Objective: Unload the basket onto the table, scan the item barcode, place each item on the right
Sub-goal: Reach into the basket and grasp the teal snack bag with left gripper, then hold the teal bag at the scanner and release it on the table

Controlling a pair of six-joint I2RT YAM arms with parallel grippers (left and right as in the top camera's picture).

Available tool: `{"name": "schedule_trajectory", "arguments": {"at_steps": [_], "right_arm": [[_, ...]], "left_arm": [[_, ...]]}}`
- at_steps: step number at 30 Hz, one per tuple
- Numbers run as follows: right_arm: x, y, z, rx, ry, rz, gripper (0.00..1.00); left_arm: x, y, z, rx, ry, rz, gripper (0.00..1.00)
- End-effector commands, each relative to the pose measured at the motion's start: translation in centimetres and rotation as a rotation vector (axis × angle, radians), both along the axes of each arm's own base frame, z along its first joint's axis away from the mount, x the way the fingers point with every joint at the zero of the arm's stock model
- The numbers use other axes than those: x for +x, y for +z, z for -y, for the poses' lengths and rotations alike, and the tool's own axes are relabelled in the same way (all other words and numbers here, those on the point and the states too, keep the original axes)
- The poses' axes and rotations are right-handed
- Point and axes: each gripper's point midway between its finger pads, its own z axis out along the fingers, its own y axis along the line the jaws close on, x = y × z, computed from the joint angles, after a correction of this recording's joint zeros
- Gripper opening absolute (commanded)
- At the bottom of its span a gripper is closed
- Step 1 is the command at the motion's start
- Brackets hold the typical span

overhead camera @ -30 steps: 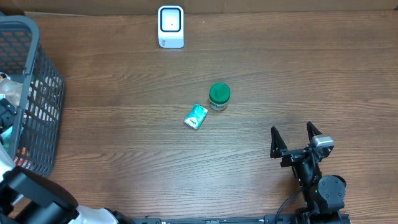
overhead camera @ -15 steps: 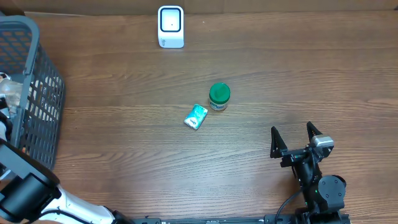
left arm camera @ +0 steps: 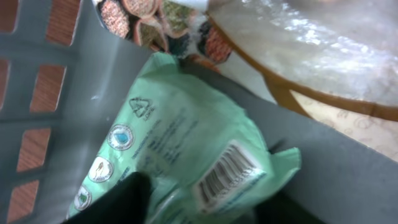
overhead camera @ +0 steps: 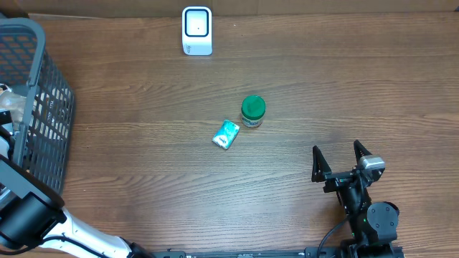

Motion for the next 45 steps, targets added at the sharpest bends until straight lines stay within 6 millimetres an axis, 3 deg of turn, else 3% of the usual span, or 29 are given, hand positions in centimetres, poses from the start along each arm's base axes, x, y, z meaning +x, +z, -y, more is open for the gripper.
{"name": "schedule_trajectory", "arguments": {"at_steps": [1,4,9,13,17,21,27,28,31,35,37,38,39,42,45], "right_arm": [[0.0,-0.1,0.2,0.004,-0.012,0.007,1.00],[0.0,-0.1,0.2,0.004,-0.012,0.007,1.00],[0.0,-0.1,0.2,0.004,-0.012,0.007,1.00],[0.0,-0.1,0.2,0.004,-0.012,0.007,1.00],[0.0,-0.1,0.2,0.004,-0.012,0.007,1.00],[0.0,-0.1,0.2,0.004,-0.012,0.007,1.00],[0.0,-0.1,0.2,0.004,-0.012,0.007,1.00],[0.0,-0.1,0.2,0.004,-0.012,0.007,1.00],[0.0,-0.1,0.2,0.004,-0.012,0.007,1.00],[0.0,-0.1,0.2,0.004,-0.012,0.007,1.00],[0.0,-0.1,0.2,0.004,-0.012,0.007,1.00],[0.0,-0.1,0.2,0.004,-0.012,0.007,1.00],[0.0,-0.1,0.2,0.004,-0.012,0.007,1.00],[0.0,-0.1,0.2,0.004,-0.012,0.007,1.00],[0.0,-0.1,0.2,0.004,-0.012,0.007,1.00]], "left_arm": [[-1.8,-5.1,1.5,-0.097,-0.001,-0.108,0.29],[-1.9,-5.0,1.6,-0.097,-0.001,-0.109,0.05],[-1.5,-3.7,1.7,-0.092,0.044,-0.088,0.04],[-0.4,-0.2,1.8,-0.059,0.064,-0.036,0.04],[1.3,6.3,1.4,0.026,0.098,0.090,0.04],[2.5,15.1,1.8,0.129,0.132,0.273,0.04],[3.6,28.5,5.3,0.303,0.059,0.537,0.04],[3.6,31.2,6.6,0.332,0.040,0.594,0.04],[3.3,36.6,10.7,0.362,-0.007,0.728,0.04],[2.8,40.0,17.8,0.287,-0.084,0.859,0.04],[2.8,39.8,22.0,0.175,-0.138,0.890,0.04],[3.1,39.3,25.1,0.078,-0.194,0.894,0.04],[3.2,38.8,26.6,0.031,-0.222,0.888,0.04],[4.1,35.8,32.6,-0.151,-0.314,0.806,0.04],[5.2,31.9,37.3,-0.244,-0.394,0.683,0.04]]}}
